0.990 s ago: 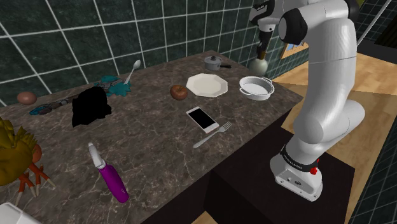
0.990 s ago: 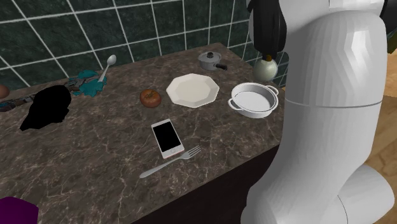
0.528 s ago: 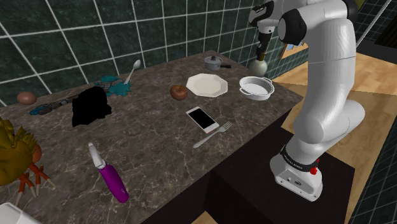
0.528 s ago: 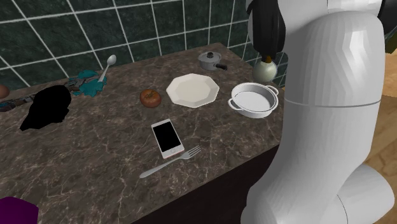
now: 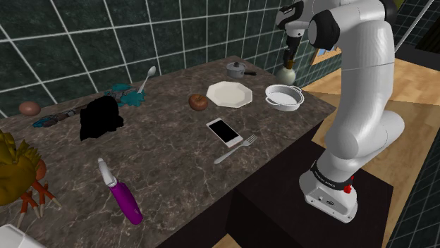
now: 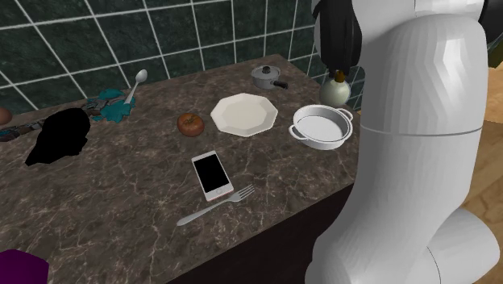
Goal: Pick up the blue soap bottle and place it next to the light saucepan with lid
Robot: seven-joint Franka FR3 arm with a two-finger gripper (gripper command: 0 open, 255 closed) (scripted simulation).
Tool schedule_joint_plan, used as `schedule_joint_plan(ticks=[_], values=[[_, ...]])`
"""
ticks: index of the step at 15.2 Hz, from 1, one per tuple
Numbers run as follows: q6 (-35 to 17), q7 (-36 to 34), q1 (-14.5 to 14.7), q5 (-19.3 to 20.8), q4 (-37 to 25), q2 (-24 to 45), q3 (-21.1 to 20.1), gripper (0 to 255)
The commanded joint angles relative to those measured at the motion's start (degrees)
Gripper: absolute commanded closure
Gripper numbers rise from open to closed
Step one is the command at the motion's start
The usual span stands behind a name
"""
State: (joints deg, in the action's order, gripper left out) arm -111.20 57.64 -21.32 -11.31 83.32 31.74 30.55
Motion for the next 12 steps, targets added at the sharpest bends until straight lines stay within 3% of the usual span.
schedule_joint_plan(ticks=[1, 4, 12], values=[[1.68, -0.19, 0.03, 0.27, -1.28, -0.46, 0.15, 0], [6.56, -0.64, -0.08, 0.82, -5.43, -1.34, 0.46, 0], [6.56, -0.64, -0.08, 0.82, -5.43, -1.34, 0.46, 0]])
